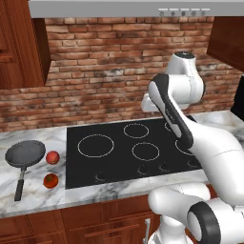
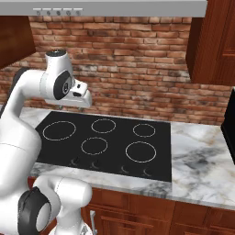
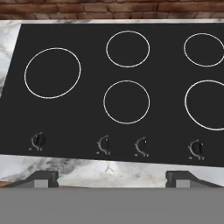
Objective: Place the pan on the front left burner on the stove. Then place the tomato and the onion in the pan and turn on the front left burner.
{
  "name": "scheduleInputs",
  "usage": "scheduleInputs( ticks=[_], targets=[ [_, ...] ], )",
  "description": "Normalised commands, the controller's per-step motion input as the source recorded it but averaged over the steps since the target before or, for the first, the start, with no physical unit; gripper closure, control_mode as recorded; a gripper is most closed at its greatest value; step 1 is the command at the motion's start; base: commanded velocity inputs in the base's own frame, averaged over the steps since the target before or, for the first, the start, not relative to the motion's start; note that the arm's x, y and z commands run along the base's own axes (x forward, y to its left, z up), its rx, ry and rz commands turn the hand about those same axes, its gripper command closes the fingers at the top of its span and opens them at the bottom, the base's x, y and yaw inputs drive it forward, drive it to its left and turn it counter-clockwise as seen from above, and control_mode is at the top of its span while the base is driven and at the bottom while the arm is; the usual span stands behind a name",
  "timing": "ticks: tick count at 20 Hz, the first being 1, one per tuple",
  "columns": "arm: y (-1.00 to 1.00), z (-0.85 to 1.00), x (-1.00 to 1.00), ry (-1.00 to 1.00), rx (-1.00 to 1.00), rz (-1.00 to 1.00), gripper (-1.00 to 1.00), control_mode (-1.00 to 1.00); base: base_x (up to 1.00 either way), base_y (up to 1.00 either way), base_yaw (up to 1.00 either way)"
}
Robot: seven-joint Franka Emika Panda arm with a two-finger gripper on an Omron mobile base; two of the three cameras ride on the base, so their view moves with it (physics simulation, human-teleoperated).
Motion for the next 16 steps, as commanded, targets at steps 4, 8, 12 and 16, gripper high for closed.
scheduleInputs(
  ticks=[4,8,12,16],
  targets=[
    [0.36,0.0,-0.06,0.0,0.0,0.0,-1.0,-1.0,0.0,0.0,0.0],
    [0.48,0.0,-0.05,0.0,0.0,0.0,-1.0,-1.0,0.0,0.0,0.0],
    [0.51,0.0,-0.14,0.02,0.0,0.0,-1.0,-1.0,0.0,0.0,0.0],
    [0.52,0.0,-0.15,0.02,0.0,0.0,-1.0,-1.0,0.0,0.0,0.0]
  ],
)
